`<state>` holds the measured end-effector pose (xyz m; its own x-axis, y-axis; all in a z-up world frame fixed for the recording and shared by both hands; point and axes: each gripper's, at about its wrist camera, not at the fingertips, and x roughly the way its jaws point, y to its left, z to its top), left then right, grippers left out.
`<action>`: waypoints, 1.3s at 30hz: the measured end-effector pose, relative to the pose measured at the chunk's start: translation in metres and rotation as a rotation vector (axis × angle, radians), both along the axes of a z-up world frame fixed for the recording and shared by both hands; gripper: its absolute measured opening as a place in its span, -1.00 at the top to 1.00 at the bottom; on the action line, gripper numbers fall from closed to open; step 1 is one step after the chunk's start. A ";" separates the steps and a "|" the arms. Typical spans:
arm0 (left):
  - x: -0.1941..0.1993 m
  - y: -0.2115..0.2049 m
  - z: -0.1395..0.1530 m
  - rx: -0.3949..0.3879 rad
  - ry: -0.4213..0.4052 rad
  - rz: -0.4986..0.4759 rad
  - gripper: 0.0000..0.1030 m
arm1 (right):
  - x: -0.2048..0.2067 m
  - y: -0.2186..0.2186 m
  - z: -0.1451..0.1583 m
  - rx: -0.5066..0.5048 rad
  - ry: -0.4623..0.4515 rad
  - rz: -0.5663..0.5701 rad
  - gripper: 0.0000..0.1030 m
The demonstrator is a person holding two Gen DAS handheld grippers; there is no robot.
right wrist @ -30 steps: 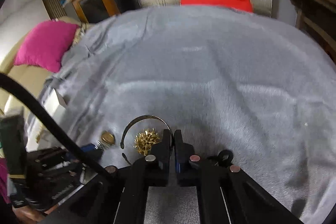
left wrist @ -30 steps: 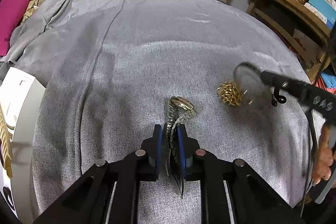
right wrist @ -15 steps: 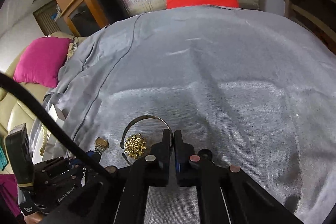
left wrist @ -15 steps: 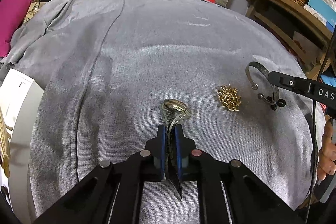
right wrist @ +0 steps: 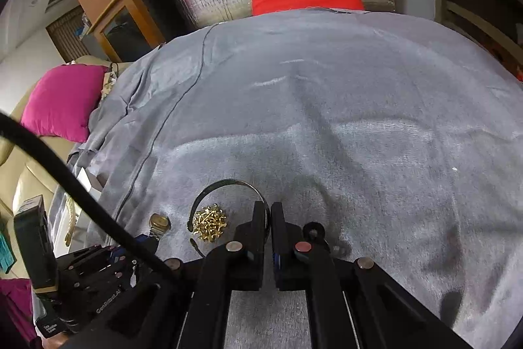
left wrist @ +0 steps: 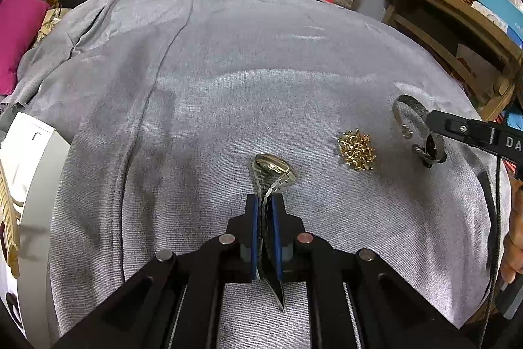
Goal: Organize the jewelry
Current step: 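Lift the watch with the left gripper while the right gripper lifts the bangle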
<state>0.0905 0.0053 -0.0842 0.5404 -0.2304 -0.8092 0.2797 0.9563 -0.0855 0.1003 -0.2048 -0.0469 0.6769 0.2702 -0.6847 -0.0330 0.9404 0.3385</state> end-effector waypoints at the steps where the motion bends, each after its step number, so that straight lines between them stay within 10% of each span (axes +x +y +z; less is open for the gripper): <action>1: 0.000 0.000 0.000 0.002 -0.001 0.000 0.83 | -0.003 -0.001 0.001 -0.002 -0.001 -0.003 0.92; 39: -0.018 0.001 0.021 -0.022 -0.054 0.012 0.84 | -0.039 -0.032 0.003 0.120 0.032 -0.077 0.92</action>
